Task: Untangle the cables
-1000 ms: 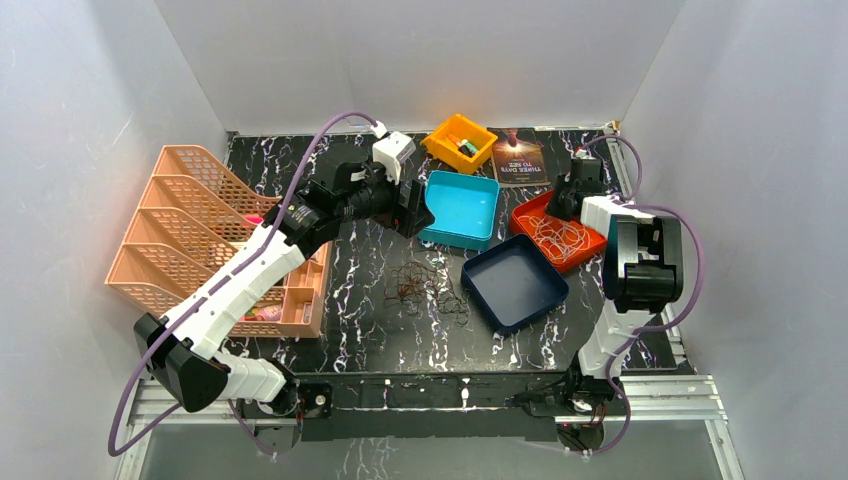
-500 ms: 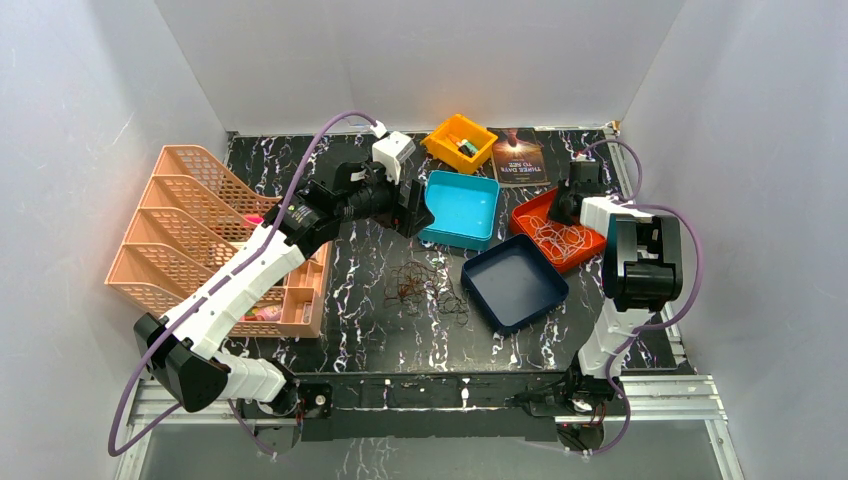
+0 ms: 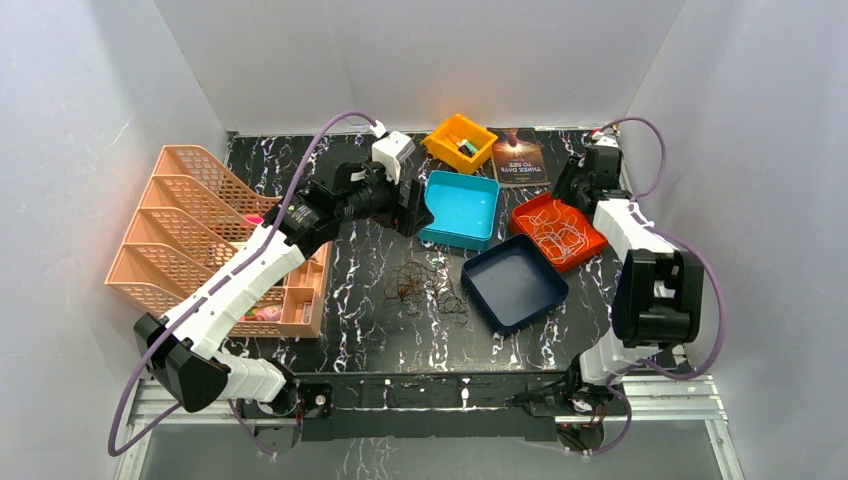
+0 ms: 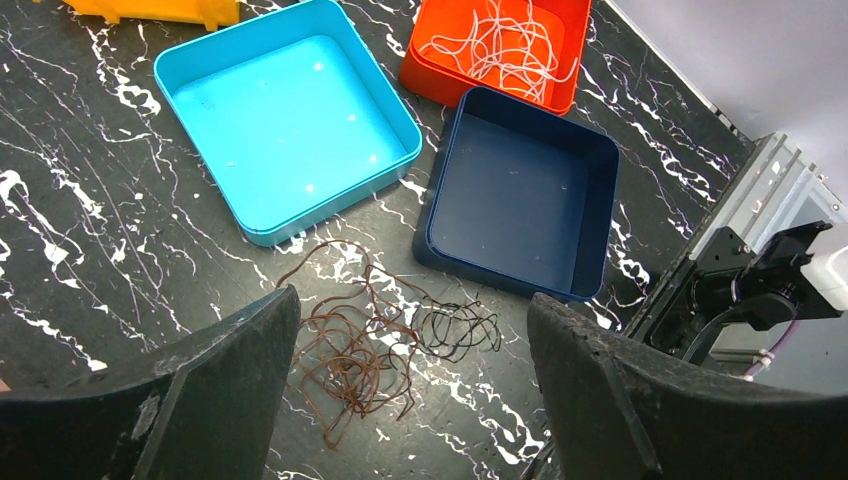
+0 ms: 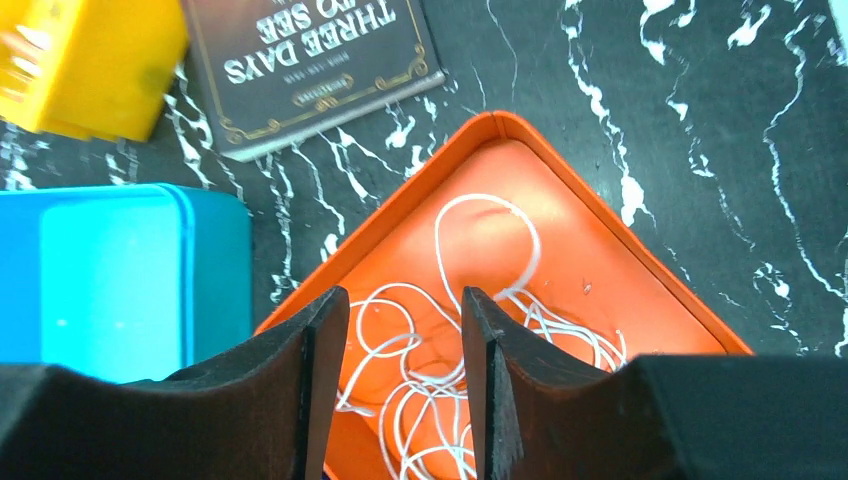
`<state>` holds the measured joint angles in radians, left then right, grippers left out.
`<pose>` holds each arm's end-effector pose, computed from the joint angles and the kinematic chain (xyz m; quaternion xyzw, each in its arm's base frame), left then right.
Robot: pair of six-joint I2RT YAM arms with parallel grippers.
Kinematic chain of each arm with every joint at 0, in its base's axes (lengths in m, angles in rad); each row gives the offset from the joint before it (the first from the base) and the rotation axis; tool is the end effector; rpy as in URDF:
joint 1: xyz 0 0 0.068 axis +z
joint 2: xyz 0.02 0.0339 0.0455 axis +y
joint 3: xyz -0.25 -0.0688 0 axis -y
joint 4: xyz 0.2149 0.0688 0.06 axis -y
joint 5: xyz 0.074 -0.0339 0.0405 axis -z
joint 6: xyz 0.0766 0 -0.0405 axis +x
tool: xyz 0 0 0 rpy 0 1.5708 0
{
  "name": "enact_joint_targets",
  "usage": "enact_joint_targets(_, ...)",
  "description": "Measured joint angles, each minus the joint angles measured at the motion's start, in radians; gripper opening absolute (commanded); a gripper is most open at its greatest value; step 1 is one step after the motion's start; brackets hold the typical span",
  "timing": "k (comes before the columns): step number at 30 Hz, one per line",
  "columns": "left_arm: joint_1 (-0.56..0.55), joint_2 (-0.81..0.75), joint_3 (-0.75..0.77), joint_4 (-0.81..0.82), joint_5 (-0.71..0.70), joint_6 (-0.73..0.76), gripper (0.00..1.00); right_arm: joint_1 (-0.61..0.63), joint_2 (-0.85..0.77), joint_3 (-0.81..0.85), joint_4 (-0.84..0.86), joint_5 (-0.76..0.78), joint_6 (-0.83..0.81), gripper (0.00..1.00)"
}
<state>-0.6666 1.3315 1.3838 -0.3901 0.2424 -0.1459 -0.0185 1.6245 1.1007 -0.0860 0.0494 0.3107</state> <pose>0.2340 -0.2075 0.3784 0.2760 0.7646 -0.3174 0.4882 0.3728 -0.0107 0.2214 0.1565 0.8726 0.0456 0.4603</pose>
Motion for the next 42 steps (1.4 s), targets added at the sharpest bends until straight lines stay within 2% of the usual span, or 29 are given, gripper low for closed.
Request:
enact_joint_targets(5,0.0,0.0,0.0,0.0,-0.008,0.0,0.83,0.0,-0.075,0.0,-0.002,-0.001,-0.002,0.56)
enact_joint_targets(12,0.0,0.001,0.0,0.0,-0.016,0.0,0.83,0.0,-0.1,-0.004,-0.025,-0.007,-0.004,0.55)
enact_joint_targets(24,0.0,0.029,-0.002,-0.004,-0.121,-0.013,0.88,0.0,-0.248,-0.136,0.026,-0.234,0.047,0.58)
enact_joint_targets(27,0.0,0.064,-0.001,-0.015,-0.142,-0.024,0.89,0.0,-0.263,-0.136,0.03,-0.238,0.074,0.58)
enact_joint_targets(29,0.0,0.089,-0.001,-0.024,-0.151,-0.034,0.98,0.0,-0.273,-0.137,0.029,-0.232,0.092,0.6)
enact_joint_targets(35,0.0,0.124,-0.002,-0.046,-0.181,-0.075,0.98,0.0,-0.335,-0.191,0.031,-0.195,0.159,0.64)
enact_joint_targets(41,0.0,0.124,-0.003,-0.045,-0.23,-0.12,0.98,0.0,-0.377,-0.215,0.021,-0.207,0.156,0.68)
enact_joint_targets(42,0.0,0.124,-0.006,-0.044,-0.238,-0.127,0.98,0.0,-0.386,-0.215,0.019,-0.212,0.15,0.71)
